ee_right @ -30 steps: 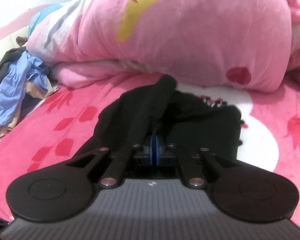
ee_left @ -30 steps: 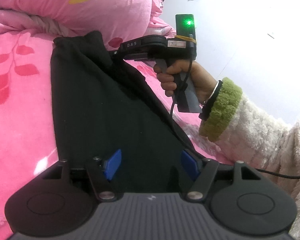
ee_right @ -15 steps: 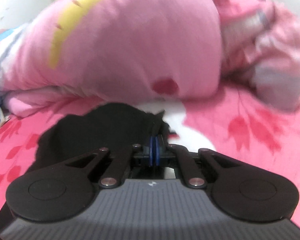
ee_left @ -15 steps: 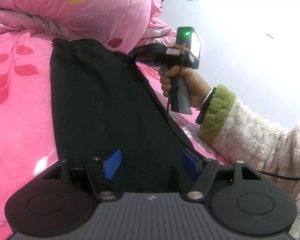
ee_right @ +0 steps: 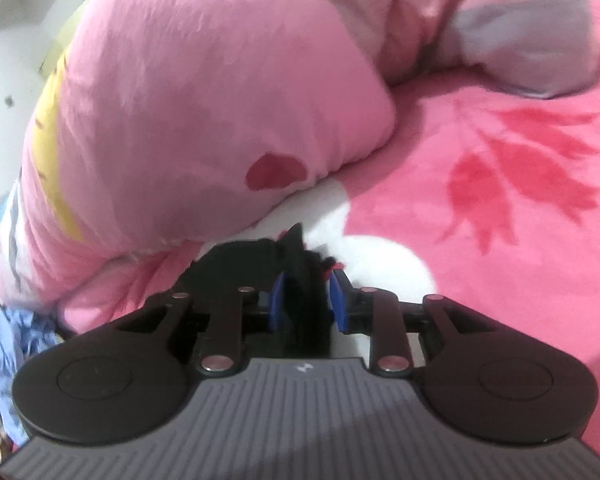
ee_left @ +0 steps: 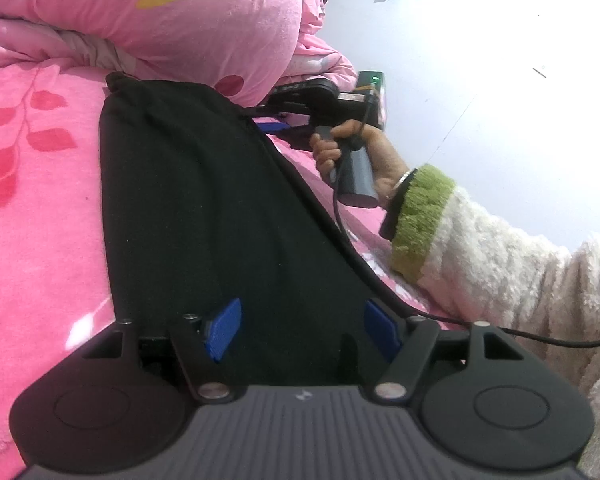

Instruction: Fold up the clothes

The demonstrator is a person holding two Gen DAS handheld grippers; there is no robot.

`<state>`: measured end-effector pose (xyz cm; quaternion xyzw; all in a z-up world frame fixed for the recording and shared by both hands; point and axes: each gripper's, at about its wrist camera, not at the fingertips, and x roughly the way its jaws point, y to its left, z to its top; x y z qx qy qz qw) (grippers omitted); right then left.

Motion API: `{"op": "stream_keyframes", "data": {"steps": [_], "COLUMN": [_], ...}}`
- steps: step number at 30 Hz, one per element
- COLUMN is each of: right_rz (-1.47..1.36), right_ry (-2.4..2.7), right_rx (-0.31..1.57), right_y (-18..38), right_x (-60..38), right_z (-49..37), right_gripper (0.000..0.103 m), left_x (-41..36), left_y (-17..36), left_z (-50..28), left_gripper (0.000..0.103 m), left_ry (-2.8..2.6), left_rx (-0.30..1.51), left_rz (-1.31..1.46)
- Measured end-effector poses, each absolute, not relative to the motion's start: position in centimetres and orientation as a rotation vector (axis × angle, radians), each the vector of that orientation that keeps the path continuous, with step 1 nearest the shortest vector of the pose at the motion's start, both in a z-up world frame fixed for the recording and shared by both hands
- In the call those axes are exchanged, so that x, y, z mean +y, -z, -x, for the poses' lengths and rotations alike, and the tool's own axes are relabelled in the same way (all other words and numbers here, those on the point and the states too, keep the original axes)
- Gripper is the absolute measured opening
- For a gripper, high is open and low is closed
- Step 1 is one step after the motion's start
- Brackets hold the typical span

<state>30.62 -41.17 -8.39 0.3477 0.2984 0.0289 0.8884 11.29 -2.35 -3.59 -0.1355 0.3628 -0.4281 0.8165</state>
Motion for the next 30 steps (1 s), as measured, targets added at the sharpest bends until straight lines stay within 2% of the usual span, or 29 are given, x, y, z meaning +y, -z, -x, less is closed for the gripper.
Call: {"op": "stream_keyframes", "data": {"steps": [1,9,11,14,19,21,24,25,27,30], "right_rz": [-0.722,-0.823,-0.886,-0.8,-0.613,-0.549,-0.685,-0.737,-0.609,-0.427], "right_ry": [-0.067,0.018,0.023,-0.103,-0.413,-0.391,-0.288,-0.23,-0.17,-0.143], "right_rx": [0.605,0.568,0.55,0.553,0.728,0.844,0.908,0.893,0.848,0.788], "right_y": [8.5,10.8,10.4,7.4,4.8,6.2,8.3,8.0,5.5,1.7], "right_x": [-41.0,-43.7,-45.0,-44.3,-39.5,-38.3,-40.2,-41.0,-39.2,-35.6], "right_z": [-30.7,-30.8,-29.6,-26.7,-23.3,-22.9,-23.2,-23.2,-23.5,-24.6], "right_gripper": [0.003,0.003,0.006,0.006,0.007,0.009,0.001,0.001,0.01,0.015], "left_x": [-2.4,-2.3,-2.3,-2.3,-2.4,-2.4,-2.4,-2.4,-2.4,-2.4], "left_y": [3.6,3.5,3.5,3.5,3.5,3.5,3.5,3.5,3.5,3.5], "left_z": [-11.3,-11.1,-11.1,-11.1,-11.1,-11.0,-11.0,-11.0,-11.1,-11.0], "left_gripper": [0.07,0.07,0.07,0.07,0.07,0.07,0.07,0.07,0.07,0.07], "left_ry": [0.913,0.911,0.911,0.911,0.911,0.91,0.91,0.911,0.911,0.91], "left_rx": [0.773,0.773,0.773,0.773,0.773,0.771,0.769,0.769,0.769,0.768], "left_rz": [0.29,0.294,0.294,0.295,0.297,0.296,0.302,0.303,0.304,0.303]}}
